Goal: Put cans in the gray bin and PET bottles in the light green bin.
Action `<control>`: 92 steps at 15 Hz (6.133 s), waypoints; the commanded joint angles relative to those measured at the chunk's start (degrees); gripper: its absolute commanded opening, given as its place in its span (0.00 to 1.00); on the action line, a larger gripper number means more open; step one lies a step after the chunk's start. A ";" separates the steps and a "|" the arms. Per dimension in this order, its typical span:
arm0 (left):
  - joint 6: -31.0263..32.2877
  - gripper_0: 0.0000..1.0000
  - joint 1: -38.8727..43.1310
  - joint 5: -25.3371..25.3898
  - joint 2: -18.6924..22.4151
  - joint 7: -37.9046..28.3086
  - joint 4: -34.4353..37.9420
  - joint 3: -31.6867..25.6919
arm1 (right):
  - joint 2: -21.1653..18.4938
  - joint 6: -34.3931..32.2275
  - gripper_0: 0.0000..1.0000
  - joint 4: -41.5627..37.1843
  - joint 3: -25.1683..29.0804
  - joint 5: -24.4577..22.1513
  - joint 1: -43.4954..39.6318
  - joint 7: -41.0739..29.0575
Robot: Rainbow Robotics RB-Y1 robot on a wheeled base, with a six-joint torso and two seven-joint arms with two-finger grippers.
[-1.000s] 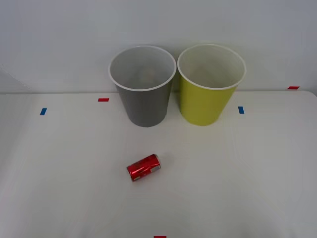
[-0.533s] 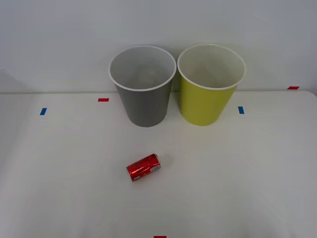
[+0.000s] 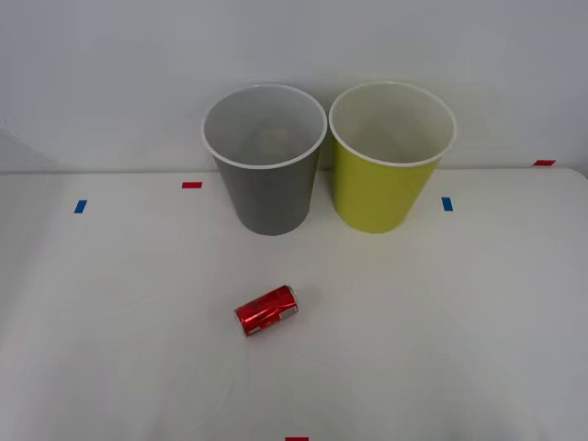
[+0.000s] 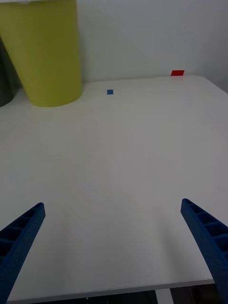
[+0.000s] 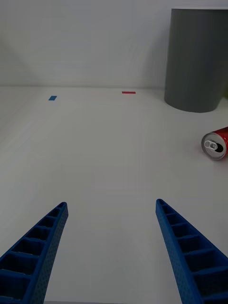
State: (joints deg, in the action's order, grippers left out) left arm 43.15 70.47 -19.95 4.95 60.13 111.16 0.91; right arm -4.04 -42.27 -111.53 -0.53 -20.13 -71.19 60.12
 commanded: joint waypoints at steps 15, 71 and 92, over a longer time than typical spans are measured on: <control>4.13 0.65 -16.42 22.94 34.25 20.12 -7.10 13.15 | 0.00 0.00 1.00 0.00 0.00 0.00 0.00 0.00; -105.20 0.92 -71.88 17.49 28.71 28.64 21.38 42.24 | 0.00 0.00 1.00 0.00 0.00 0.00 0.00 0.00; -111.80 0.88 -79.09 25.84 27.75 34.35 18.12 42.33 | 0.00 0.00 1.00 0.00 0.00 0.00 0.00 0.00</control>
State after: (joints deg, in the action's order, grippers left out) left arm -68.95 -8.26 5.89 32.96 94.08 130.16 43.20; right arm -4.04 -42.28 -111.53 -0.53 -20.13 -71.19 60.12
